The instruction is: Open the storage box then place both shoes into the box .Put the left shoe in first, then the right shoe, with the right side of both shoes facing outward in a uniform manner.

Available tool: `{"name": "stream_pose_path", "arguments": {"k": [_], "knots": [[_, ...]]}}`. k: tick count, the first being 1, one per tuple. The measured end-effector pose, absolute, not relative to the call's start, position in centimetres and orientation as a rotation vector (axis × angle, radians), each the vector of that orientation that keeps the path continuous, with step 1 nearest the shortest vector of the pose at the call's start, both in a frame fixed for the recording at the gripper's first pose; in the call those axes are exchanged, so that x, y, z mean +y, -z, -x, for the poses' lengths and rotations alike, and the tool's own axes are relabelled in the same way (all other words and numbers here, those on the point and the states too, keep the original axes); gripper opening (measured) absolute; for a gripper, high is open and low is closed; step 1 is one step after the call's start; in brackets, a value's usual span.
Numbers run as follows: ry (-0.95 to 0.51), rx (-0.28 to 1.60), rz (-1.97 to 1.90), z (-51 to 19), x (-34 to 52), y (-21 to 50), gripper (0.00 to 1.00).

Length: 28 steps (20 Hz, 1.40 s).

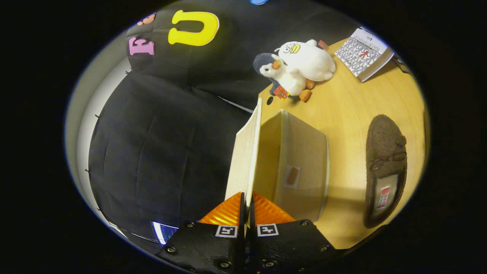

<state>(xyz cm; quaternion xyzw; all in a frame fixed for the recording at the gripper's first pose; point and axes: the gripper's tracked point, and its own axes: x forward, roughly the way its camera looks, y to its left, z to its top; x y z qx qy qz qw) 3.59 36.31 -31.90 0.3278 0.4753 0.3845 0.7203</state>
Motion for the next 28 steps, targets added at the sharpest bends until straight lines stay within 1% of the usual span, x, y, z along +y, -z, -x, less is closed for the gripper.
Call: {"name": "stream_pose_path", "arguments": {"k": [6, 11, 15, 18, 25, 27, 28], "knots": [[-0.926, 0.951, -0.625, -3.1, 42.1, 24.5, 0.05], [-1.017, 0.916, -0.581, -1.9, 50.6, 21.9, 0.05], [-1.056, 0.945, -0.607, -0.7, 57.2, 22.0, 0.05], [-1.056, 0.986, -0.606, -0.1, 61.5, 23.9, 0.05], [-1.037, 1.024, -0.502, 1.7, 67.4, 29.2, 0.07], [-1.035, 1.022, -0.484, 2.1, 68.3, 29.6, 0.13], [-1.034, 1.018, -0.474, 2.0, 68.5, 29.7, 0.24]]}}
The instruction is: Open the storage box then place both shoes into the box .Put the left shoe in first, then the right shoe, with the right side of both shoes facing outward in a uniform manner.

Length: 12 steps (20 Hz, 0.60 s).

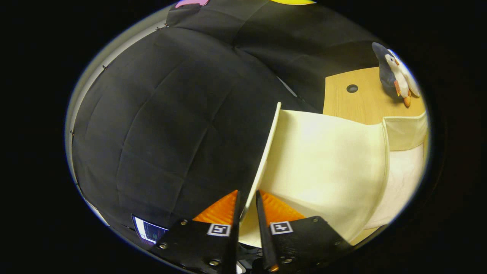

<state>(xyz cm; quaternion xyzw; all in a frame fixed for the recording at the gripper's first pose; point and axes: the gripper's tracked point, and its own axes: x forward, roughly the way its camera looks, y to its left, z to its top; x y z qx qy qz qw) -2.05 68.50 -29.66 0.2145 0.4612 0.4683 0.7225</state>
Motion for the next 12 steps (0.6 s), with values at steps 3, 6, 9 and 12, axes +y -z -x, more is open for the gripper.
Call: {"name": "stream_pose_path", "arguments": {"k": [3, 6, 9, 12], "knots": [[-1.031, 0.992, -0.414, 1.6, 68.7, 30.1, 0.48], [-1.03, 0.993, -0.395, 1.6, 67.4, 29.3, 0.48], [-1.014, 0.965, -0.337, 0.5, 64.2, 28.8, 0.48], [-0.991, 0.944, -0.311, -0.4, 61.2, 29.0, 0.99]]}}
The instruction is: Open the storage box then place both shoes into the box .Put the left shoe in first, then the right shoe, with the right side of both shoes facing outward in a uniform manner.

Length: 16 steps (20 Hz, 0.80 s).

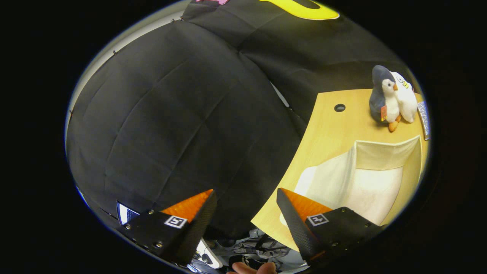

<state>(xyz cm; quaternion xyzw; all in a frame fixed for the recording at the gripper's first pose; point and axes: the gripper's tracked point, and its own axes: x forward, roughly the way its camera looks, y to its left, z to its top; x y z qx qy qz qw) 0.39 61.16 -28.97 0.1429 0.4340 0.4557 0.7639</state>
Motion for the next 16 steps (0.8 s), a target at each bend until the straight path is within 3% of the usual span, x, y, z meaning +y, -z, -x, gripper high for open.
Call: {"name": "stream_pose_path", "arguments": {"k": [16], "knots": [[-0.753, 0.809, -0.232, -5.9, 38.9, 27.7, 0.97]]}}
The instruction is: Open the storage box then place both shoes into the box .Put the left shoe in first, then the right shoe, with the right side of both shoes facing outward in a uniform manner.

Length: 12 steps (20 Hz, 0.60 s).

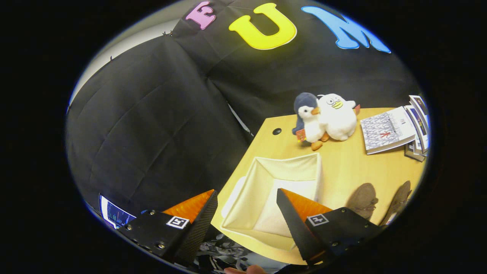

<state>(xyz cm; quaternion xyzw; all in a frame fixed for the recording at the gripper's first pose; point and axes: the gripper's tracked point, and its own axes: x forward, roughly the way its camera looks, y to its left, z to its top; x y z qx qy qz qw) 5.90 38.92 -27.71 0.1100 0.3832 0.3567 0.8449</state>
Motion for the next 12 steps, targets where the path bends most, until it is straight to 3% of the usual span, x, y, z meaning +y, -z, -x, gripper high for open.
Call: {"name": "stream_pose_path", "arguments": {"k": [12], "knots": [[-0.534, 0.915, -0.136, -7.5, 23.7, 35.3, 0.97]]}}
